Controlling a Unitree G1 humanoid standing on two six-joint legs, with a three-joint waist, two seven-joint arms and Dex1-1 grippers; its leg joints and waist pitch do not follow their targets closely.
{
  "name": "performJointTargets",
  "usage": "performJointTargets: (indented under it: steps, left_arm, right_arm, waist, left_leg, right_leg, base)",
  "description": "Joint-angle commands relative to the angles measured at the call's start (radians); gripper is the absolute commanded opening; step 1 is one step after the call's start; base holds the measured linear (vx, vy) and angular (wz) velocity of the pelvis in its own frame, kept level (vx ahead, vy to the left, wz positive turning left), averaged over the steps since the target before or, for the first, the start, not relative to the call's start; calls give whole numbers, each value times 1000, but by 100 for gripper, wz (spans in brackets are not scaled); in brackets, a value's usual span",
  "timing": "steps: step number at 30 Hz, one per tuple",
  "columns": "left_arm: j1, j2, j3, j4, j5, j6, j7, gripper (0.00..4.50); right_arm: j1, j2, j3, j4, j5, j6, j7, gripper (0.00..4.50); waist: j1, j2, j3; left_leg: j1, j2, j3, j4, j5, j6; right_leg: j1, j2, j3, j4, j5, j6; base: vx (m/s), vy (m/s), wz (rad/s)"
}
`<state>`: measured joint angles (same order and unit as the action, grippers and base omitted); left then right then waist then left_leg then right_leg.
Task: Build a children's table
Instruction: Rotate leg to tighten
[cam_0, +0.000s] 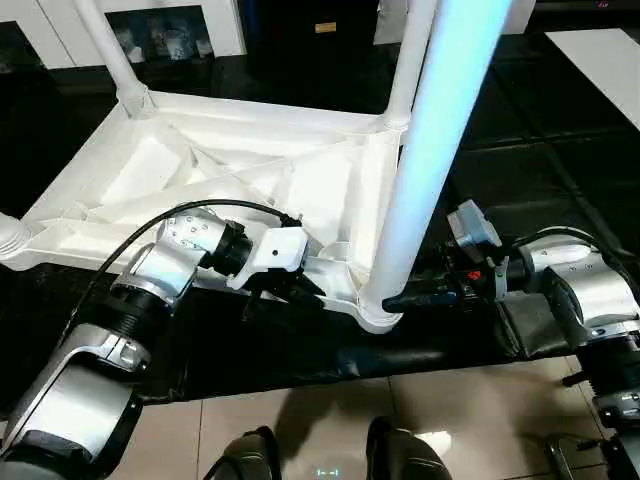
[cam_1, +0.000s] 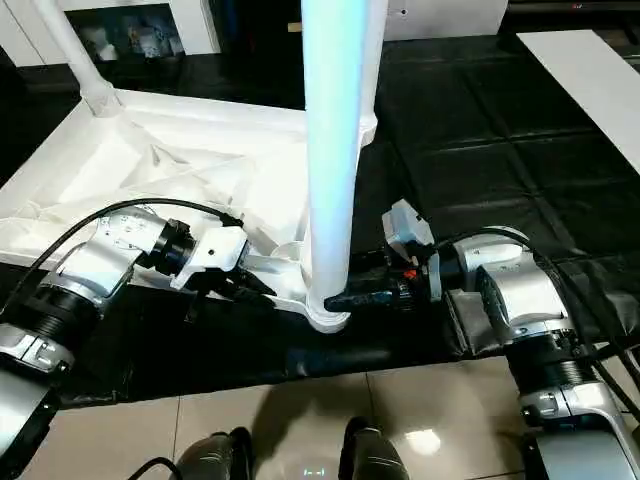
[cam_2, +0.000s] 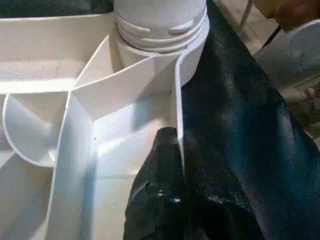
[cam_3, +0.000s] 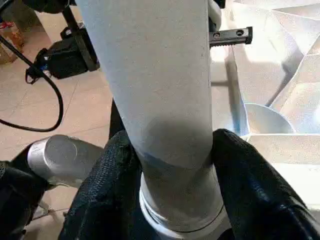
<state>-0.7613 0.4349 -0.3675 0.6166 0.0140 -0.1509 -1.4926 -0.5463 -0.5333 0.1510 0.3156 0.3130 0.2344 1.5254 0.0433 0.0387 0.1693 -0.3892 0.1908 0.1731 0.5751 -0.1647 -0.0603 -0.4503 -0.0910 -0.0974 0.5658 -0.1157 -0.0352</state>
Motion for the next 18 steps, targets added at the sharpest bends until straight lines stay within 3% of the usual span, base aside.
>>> performJointTargets:
  steps: [1, 3, 6, 9, 10, 12, 13, 15, 18]
  left_arm:
    - [-9, -13, -10, -4, 1, 16, 3, 0]
    - [-4, -17, 1, -17, -5, 40, 25, 0]
    - [11, -44, 35, -85, 2, 190, 151, 0]
    - [23, -73, 54, -140, -1, 273, 219, 0]
    - [27, -109, 69, -178, 2, 346, 293, 0]
    - [22, -157, 84, -189, 14, 393, 382, 0]
    - [20, -166, 86, -190, 16, 401, 399, 0]
    - [9, -219, 96, -189, 31, 440, 488, 0]
    - [-18, -316, 114, -165, 56, 495, 649, 0]
  right_arm:
    - [21, 13, 15, -54, 48, 51, 26, 195]
    - [35, 18, 9, -81, 63, 82, 1, 194]
    - [91, 60, -7, -186, 63, 166, -163, 194]
    - [112, 120, -24, -232, 39, 214, -309, 194]
    - [126, 190, -42, -261, 17, 253, -443, 194]
    - [135, 263, -56, -276, -10, 273, -564, 194]
    - [136, 276, -57, -278, -16, 274, -584, 194]
    - [142, 349, -56, -291, -51, 289, -700, 194]
    - [115, 490, -78, -247, -112, 296, -949, 193]
  waist:
    - [-4, -20, -93]
    - [-1, -17, -92]
    - [7, -13, -90]
    - [-1, -17, -84]
    - [-5, -16, -82]
    - [-27, -21, -78]
    - [-32, -20, -79]
    - [-46, -20, -78]
    - [-63, -12, -77]
  left_leg:
    - [12, 28, 0, -51, -122, 171]
    - [13, 29, -1, -52, -120, 168]
    - [15, 32, -2, -54, -125, 146]
    - [15, 25, -3, -58, -164, 114]
    - [13, 23, -5, -60, -175, 96]
    - [6, 15, -8, -61, -189, 65]
    - [8, 15, -8, -60, -189, 59]
    - [8, 11, -8, -60, -194, 67]
    - [10, 7, -8, -58, -200, 77]
  right_leg:
    - [84, -46, 48, -52, -283, -229]
    - [84, -46, 48, -51, -282, -231]
    - [82, -47, 50, -55, -304, -226]
    - [81, -47, 45, -68, -397, -190]
    - [81, -46, 44, -70, -429, -174]
    - [83, -45, 39, -78, -497, -137]
    - [81, -45, 39, -79, -504, -128]
    - [80, -44, 39, -84, -514, -116]
    - [72, -41, 35, -90, -514, -110]
  base:
    - [0, 0, 0]
    - [0, 0, 0]
    - [0, 0, 0]
    - [0, 0, 0]
    - [0, 0, 0]
    - [0, 0, 0]
    - [0, 0, 0]
    - [0, 0, 0]
    - [0, 0, 0]
